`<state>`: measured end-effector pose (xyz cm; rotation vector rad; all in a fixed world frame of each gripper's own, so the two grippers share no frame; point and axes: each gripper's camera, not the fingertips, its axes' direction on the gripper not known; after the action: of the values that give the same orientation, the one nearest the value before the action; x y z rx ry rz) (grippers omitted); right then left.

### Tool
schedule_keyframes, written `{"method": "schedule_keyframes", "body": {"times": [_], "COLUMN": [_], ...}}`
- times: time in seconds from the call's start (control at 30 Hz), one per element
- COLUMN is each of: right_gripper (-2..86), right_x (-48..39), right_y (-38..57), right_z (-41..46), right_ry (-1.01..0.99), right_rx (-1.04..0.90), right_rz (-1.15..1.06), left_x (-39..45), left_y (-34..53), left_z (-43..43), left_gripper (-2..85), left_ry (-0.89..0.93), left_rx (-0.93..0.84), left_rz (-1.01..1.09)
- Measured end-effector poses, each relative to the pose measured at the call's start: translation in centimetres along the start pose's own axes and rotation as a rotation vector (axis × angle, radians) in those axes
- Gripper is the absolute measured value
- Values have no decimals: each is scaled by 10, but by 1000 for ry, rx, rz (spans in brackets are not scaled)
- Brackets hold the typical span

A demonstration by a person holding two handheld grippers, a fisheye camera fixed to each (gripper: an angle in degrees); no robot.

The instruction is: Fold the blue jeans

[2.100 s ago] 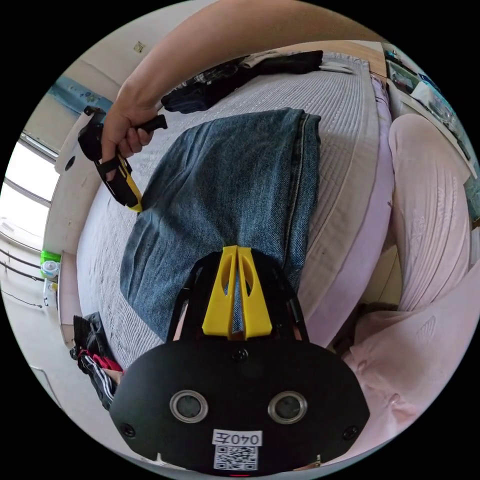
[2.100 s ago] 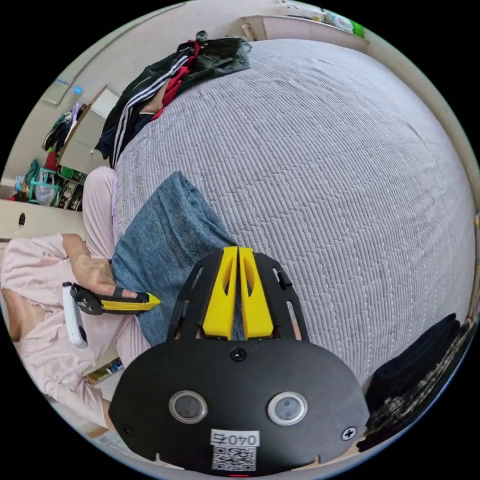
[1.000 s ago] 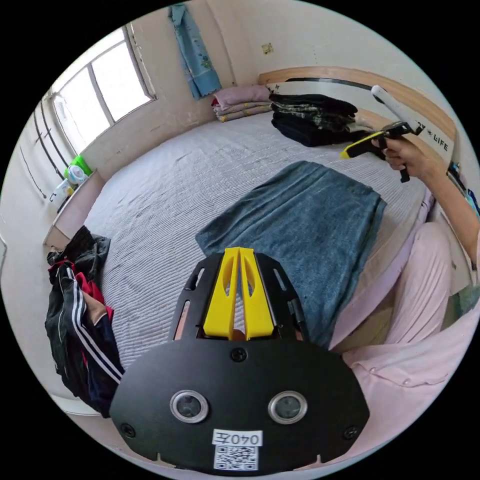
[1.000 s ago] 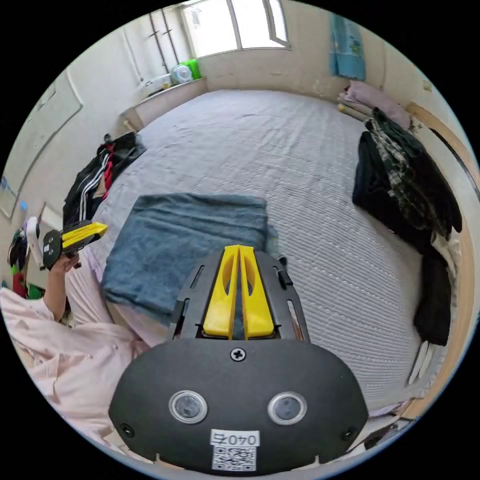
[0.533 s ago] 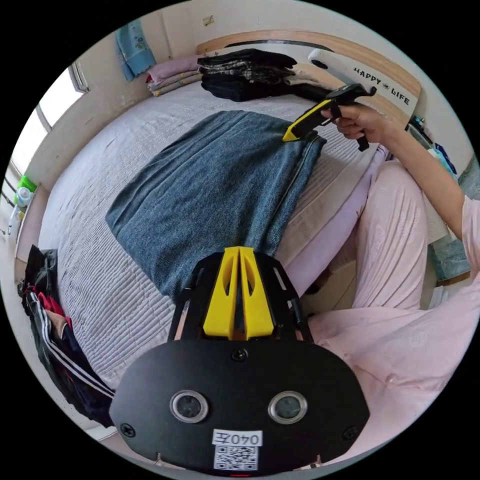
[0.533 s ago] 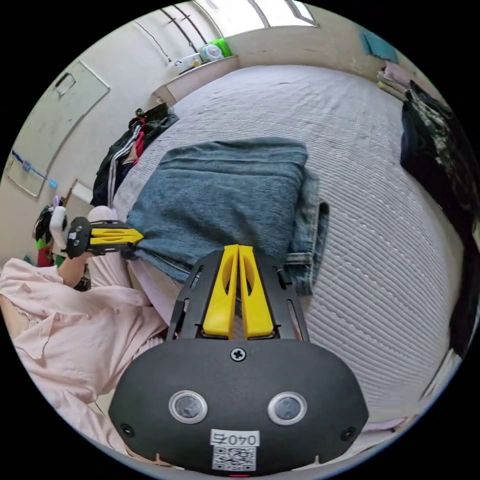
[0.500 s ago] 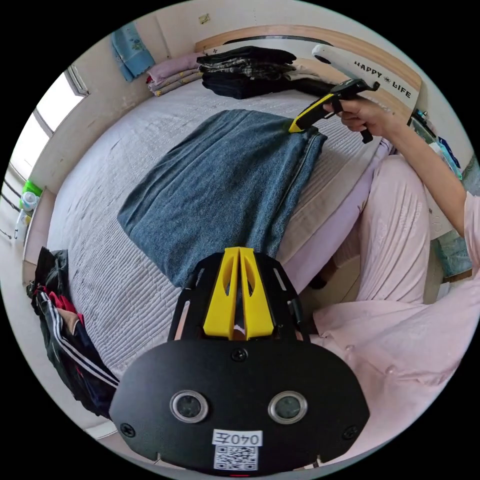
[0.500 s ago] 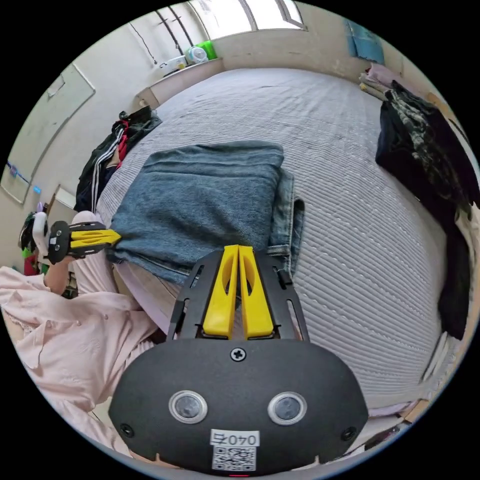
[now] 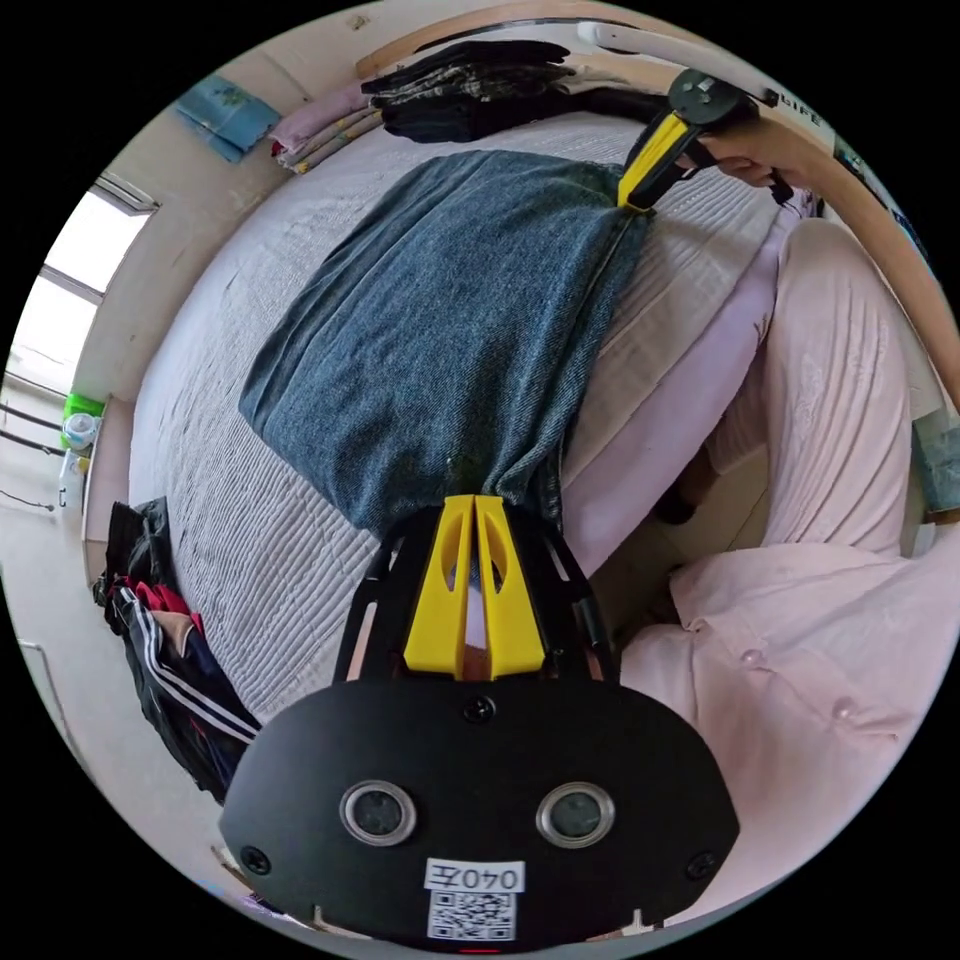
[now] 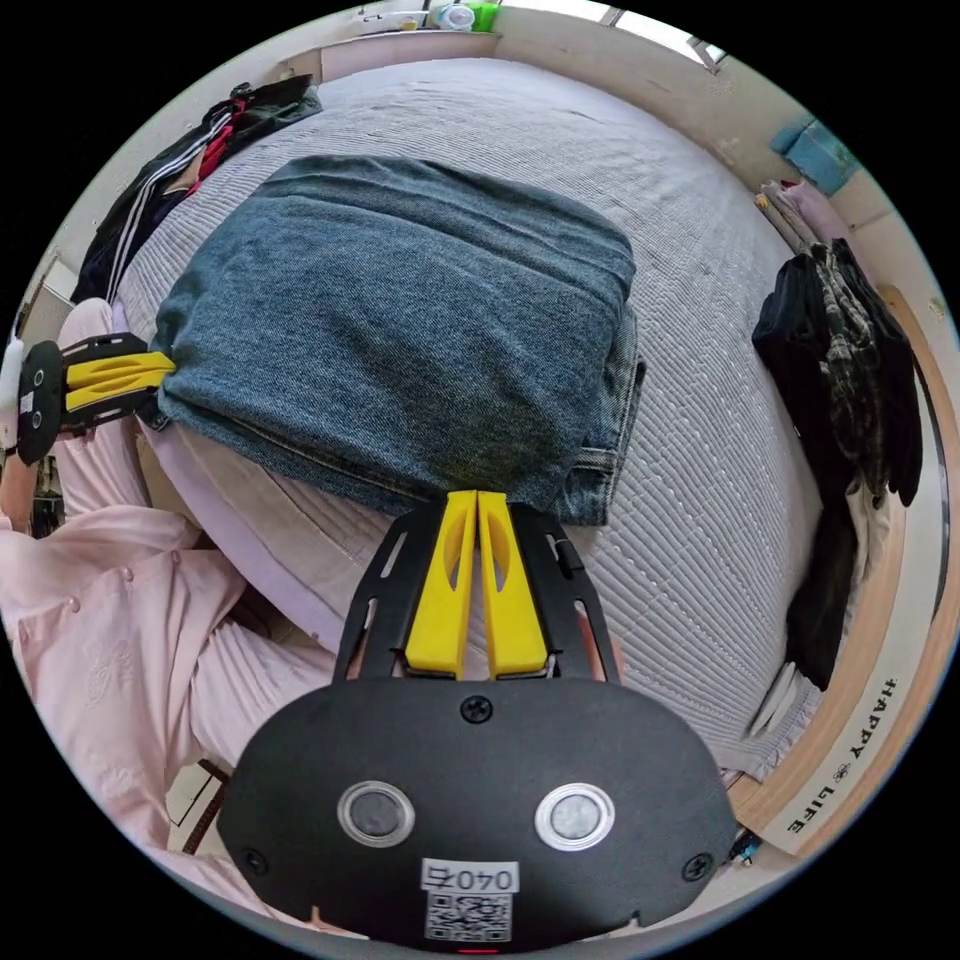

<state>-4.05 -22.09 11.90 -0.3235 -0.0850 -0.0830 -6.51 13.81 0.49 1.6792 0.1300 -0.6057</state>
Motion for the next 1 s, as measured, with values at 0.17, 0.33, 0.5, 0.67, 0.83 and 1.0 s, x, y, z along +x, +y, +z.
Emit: {"method": "schedule_keyframes", "body": {"times": [0.17, 0.33, 0.5, 0.67, 0.83, 1.0], "right_gripper": [-10, -10, -9, -5, 103, 183], "right_x": [3, 5, 29, 106, 128, 128], "right_y": [6, 11, 27, 59, 44, 25], "right_z": [6, 13, -5, -17, 18, 37], "right_ry": [-25, -16, -74, -238, -336, -352], "right_rx": [24, 37, 120, 373, 338, 314], "right_rz": [-46, -20, 32, 263, 322, 295], "left_x": [-1, 1, -50, -134, -166, -177], "left_y": [-3, -15, 27, 87, 107, 110], "left_z": [4, 13, -14, -20, -1, 20], "left_gripper": [-9, -9, -9, -9, -9, -11], "left_ry": [-9, -29, 39, 104, 155, 140], "left_rx": [-27, -133, 70, 257, 293, 245], "left_rz": [175, 242, -65, -587, -745, -760]}}
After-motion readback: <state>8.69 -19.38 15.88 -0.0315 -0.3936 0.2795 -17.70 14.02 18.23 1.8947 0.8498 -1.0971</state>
